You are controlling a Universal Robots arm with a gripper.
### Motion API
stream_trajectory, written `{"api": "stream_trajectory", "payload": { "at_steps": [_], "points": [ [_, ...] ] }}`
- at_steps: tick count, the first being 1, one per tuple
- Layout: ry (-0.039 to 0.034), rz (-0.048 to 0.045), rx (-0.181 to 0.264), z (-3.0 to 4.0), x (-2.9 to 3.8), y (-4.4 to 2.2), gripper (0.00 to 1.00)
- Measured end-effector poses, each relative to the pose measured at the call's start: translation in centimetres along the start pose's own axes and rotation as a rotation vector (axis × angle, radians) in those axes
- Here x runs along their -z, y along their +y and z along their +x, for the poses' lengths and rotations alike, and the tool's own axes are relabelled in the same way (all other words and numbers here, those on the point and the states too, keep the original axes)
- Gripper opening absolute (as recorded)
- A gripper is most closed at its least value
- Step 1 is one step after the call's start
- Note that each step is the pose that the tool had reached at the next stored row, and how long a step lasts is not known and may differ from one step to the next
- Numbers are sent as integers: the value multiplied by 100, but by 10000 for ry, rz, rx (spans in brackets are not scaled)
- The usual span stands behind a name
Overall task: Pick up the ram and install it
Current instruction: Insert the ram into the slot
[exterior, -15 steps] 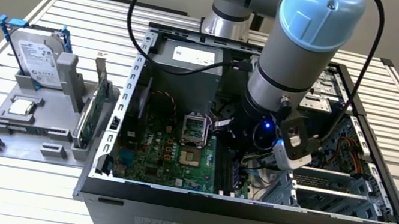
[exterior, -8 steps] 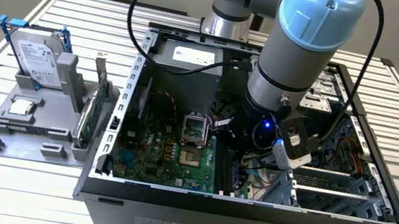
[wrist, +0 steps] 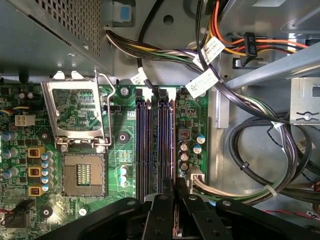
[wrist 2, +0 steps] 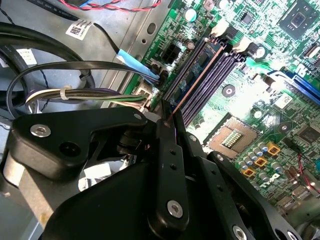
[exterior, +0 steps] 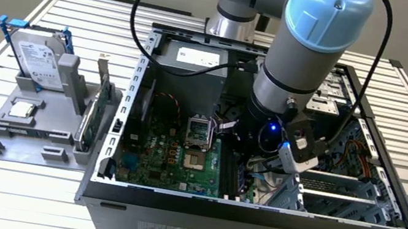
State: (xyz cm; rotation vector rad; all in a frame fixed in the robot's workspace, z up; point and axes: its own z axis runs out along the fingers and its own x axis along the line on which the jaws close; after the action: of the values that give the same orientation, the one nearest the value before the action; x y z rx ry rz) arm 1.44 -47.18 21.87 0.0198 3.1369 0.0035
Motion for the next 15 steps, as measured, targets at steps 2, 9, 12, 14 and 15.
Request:
{"api": "stream_trajectory", "payload": {
  "at_steps": [2, 9, 12, 14, 15],
  "points": [
    [0, 0, 1, 1, 0, 0, 0],
    [1, 2, 2, 13, -2, 0, 0],
    [1, 2, 1, 13, -11, -1, 0],
    [0, 0, -1, 18, -17, 0, 0],
    [-1, 0, 0, 20, -20, -1, 0]
  ]
}}
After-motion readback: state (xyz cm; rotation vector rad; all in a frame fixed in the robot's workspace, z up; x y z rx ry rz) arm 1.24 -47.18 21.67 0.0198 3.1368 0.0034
